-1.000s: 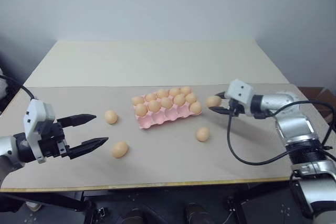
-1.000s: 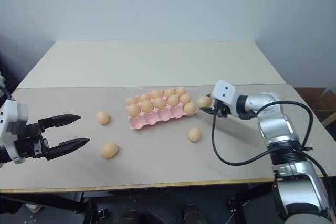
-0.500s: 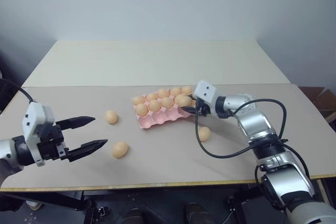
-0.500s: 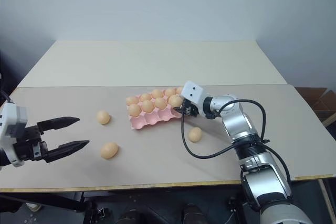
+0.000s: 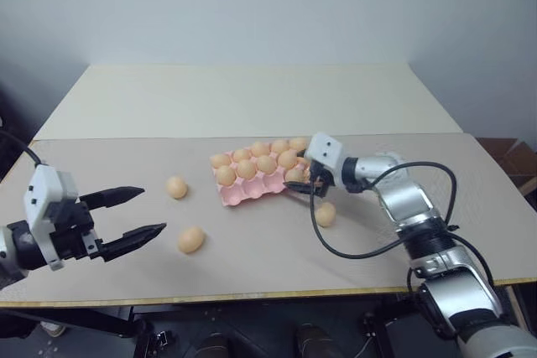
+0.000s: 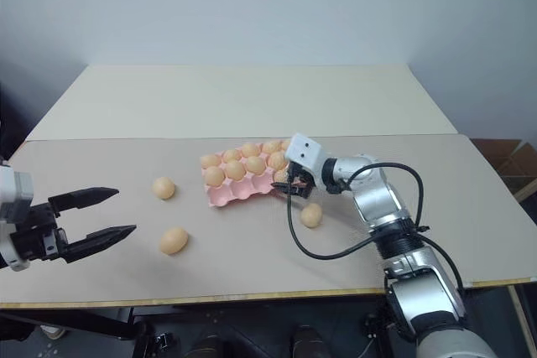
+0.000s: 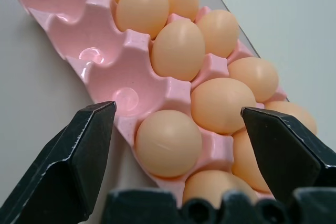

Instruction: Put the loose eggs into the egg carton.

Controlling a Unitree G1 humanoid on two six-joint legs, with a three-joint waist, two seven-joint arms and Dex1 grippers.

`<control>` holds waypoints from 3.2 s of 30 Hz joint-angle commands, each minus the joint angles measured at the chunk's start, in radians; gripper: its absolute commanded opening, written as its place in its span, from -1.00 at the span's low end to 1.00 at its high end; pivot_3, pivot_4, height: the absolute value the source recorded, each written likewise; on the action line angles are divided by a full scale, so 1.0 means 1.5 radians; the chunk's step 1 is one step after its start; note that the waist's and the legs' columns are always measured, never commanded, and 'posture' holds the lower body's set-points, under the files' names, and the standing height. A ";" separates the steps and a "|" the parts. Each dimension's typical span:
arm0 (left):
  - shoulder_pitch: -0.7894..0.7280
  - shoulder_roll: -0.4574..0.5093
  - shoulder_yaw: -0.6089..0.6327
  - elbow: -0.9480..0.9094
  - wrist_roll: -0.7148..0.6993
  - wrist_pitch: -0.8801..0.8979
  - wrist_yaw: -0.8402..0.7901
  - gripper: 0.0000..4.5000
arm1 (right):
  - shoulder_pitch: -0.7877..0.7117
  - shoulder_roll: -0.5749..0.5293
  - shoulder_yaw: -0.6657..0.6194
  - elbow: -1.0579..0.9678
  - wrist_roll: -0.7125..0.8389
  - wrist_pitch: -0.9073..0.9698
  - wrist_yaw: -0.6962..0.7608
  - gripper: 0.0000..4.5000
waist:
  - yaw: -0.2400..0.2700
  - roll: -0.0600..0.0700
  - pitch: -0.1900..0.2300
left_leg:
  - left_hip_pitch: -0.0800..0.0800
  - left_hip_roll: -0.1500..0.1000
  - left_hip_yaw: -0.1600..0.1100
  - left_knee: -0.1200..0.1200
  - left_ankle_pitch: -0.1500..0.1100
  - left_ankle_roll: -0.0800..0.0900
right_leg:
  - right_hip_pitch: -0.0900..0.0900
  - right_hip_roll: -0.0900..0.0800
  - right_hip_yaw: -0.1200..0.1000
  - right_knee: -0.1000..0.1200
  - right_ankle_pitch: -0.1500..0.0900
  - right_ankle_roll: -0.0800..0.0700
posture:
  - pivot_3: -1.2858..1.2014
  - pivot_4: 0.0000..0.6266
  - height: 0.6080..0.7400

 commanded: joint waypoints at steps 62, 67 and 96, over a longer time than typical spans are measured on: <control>-0.076 0.026 -0.045 0.061 0.035 -0.047 -0.036 1.00 | 0.190 -0.089 -0.027 -0.170 0.083 0.049 0.003 0.12 | 0.013 0.000 0.000 | 0.000 0.000 0.000 0.000 0.000 0.000 | 0.000 0.000 0.000 0.000 0.000 0.000 | 0.03 -0.52 1.00; -0.071 0.022 -0.041 0.052 0.031 -0.044 -0.027 1.00 | 0.093 -0.013 -0.019 -0.180 0.100 0.080 -0.029 0.12 | 0.004 0.000 0.000 | 0.001 0.000 0.000 0.000 0.000 0.000 | 0.000 0.001 0.001 0.001 0.000 0.000 | 0.03 -0.52 1.00; -0.030 0.012 0.029 0.058 -0.003 -0.028 -0.030 1.00 | 0.114 -0.085 -0.130 -0.257 0.203 0.140 0.067 1.00 | 0.022 0.000 0.000 | -0.002 0.000 -0.001 0.000 0.000 0.000 | 0.000 0.000 -0.001 -0.002 0.000 0.000 | 0.03 -0.52 1.00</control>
